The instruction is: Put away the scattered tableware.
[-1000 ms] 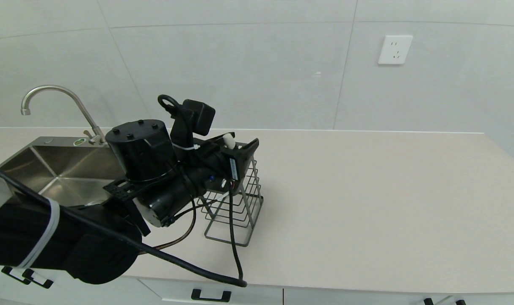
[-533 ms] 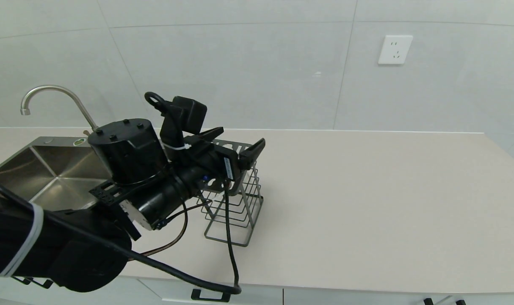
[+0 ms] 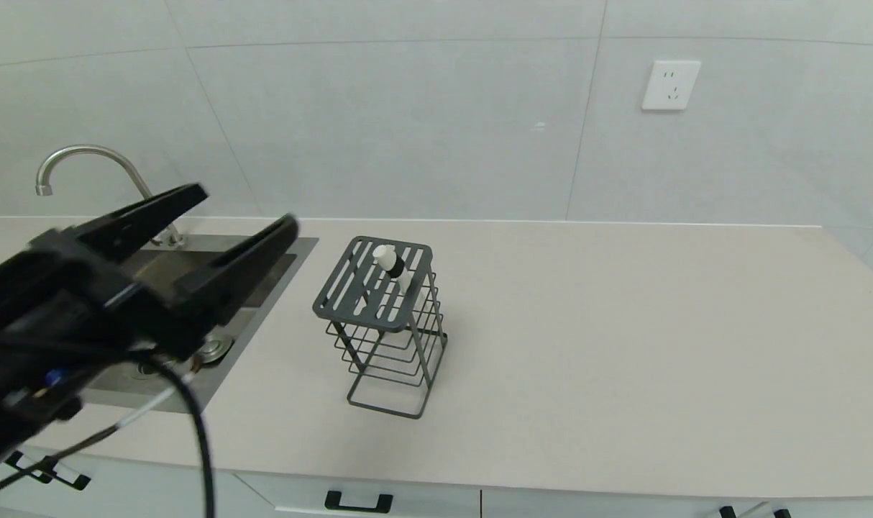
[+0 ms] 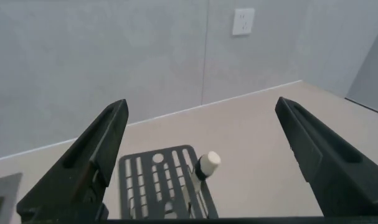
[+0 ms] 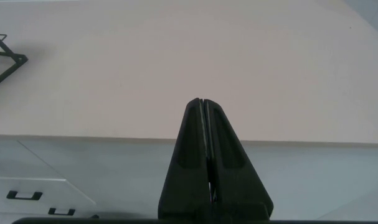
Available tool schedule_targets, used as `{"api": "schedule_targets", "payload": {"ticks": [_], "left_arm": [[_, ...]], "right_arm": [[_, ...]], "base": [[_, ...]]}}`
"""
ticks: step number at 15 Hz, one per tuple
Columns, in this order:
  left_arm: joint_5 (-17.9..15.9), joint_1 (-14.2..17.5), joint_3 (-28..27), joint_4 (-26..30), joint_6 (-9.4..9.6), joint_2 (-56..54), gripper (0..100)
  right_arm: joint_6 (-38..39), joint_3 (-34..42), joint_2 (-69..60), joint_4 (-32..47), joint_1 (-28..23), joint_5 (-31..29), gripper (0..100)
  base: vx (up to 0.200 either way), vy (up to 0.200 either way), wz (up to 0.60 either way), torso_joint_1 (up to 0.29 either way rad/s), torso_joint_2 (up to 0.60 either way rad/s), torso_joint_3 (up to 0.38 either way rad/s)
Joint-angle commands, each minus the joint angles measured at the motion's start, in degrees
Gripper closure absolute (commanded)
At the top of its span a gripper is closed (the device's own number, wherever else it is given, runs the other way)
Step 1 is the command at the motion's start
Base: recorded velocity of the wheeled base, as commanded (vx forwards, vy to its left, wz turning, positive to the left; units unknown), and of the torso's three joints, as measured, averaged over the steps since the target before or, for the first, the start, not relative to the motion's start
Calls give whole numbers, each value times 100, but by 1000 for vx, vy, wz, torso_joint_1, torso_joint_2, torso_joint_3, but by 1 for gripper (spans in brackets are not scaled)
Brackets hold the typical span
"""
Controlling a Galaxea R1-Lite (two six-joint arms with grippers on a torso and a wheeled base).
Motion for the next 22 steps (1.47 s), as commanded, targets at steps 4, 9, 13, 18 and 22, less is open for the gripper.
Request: {"api": "schedule_targets", "payload": {"ticks": [4, 9, 13, 18, 22], "left_arm": [[-21, 1427, 2107, 2380, 328, -4190, 0], [31, 1902, 2169, 5676, 355, -6194, 0], [321, 3062, 2485, 5588, 706, -6449, 0], [471, 2895, 2476, 5615, 724, -6704, 0], [251, 2895, 2468, 5597, 724, -6704, 0]], "right_arm": [[1, 0, 9, -15, 0, 0, 100], [1, 0, 9, -15, 0, 0, 100], [-25, 0, 9, -6, 0, 9, 100], [-16, -9, 9, 2, 0, 9, 100], [-16, -9, 9, 2, 0, 9, 100]], "base": [[0, 0, 0, 0, 0, 0], [0, 0, 0, 0, 0, 0], [0, 0, 0, 0, 0, 0], [0, 0, 0, 0, 0, 0], [0, 0, 0, 0, 0, 0]]}}
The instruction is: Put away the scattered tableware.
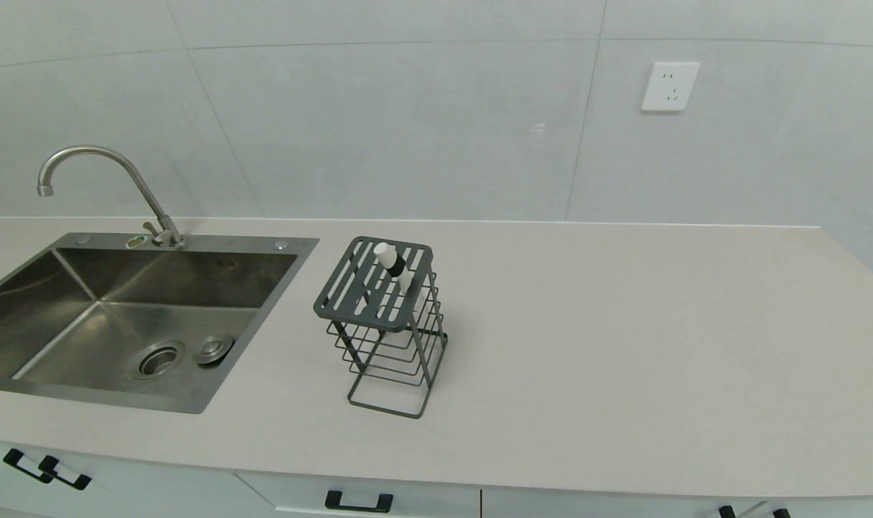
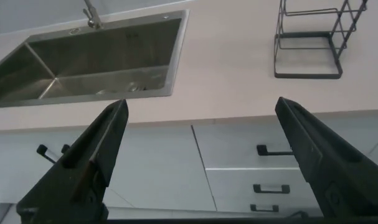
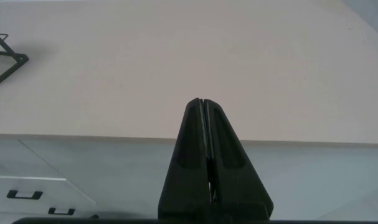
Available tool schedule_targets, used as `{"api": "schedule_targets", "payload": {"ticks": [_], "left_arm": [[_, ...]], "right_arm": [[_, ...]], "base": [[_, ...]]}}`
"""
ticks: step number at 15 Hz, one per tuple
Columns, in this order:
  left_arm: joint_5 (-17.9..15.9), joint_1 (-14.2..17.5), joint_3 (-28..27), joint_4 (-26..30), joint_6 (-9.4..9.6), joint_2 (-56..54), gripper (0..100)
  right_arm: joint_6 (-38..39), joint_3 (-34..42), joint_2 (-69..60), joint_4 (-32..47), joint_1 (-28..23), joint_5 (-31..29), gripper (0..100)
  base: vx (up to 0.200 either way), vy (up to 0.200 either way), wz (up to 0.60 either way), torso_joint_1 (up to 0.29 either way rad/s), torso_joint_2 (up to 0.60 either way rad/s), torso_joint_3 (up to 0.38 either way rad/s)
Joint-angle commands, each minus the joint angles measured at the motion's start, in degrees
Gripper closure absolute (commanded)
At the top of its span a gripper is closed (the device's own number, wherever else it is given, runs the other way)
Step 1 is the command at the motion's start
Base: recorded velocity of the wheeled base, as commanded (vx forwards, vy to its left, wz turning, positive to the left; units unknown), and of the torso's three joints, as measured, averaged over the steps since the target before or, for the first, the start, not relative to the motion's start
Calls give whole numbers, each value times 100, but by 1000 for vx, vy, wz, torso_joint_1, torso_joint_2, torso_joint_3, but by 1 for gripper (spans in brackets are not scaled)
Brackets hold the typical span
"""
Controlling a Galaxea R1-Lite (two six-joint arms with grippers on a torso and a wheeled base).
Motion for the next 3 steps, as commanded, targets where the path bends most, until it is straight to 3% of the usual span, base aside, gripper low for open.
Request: {"api": "schedule_targets", "payload": {"ticks": [1, 3], "left_arm": [[19, 0, 9, -15, -38, -5, 0], [-16, 0, 0, -6, -134, -5, 0]], "right_arm": [[-1, 1, 0, 0, 0, -2, 100], [-1, 1, 9, 0, 0, -11, 100]], "base": [[0, 0, 0, 0, 0, 0], [0, 0, 0, 0, 0, 0]]}}
